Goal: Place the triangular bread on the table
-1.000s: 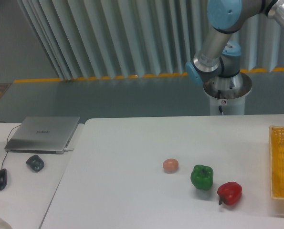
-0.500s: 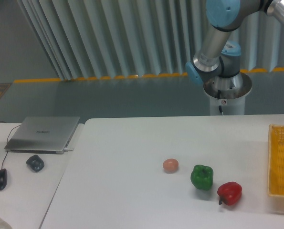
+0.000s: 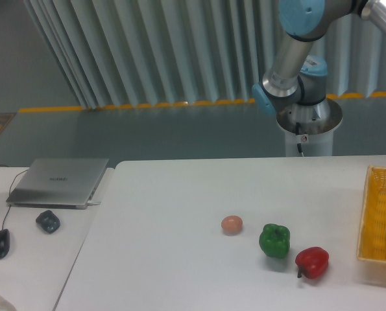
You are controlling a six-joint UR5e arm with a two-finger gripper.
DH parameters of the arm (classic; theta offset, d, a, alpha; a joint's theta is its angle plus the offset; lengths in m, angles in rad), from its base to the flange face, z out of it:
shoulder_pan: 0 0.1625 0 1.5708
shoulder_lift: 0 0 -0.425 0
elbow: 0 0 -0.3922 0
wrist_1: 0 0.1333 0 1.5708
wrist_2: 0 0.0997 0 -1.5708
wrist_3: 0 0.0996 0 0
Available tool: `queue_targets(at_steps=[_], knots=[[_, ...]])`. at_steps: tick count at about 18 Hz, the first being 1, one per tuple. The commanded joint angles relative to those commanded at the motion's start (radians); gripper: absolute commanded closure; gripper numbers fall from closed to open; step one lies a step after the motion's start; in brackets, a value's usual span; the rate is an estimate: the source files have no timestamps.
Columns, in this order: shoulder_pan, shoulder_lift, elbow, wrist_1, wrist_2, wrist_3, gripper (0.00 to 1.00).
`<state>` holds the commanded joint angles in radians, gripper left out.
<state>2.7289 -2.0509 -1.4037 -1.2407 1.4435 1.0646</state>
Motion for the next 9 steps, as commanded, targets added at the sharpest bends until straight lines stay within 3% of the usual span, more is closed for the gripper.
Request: queue_targets(at_steps=[4,9], knots=[[0.011,0.014,0.043,-0.072,-0.057,0.002,1.0],[-0.003,0.052,0.055,-0.112,-0.08,0.014,1.0]])
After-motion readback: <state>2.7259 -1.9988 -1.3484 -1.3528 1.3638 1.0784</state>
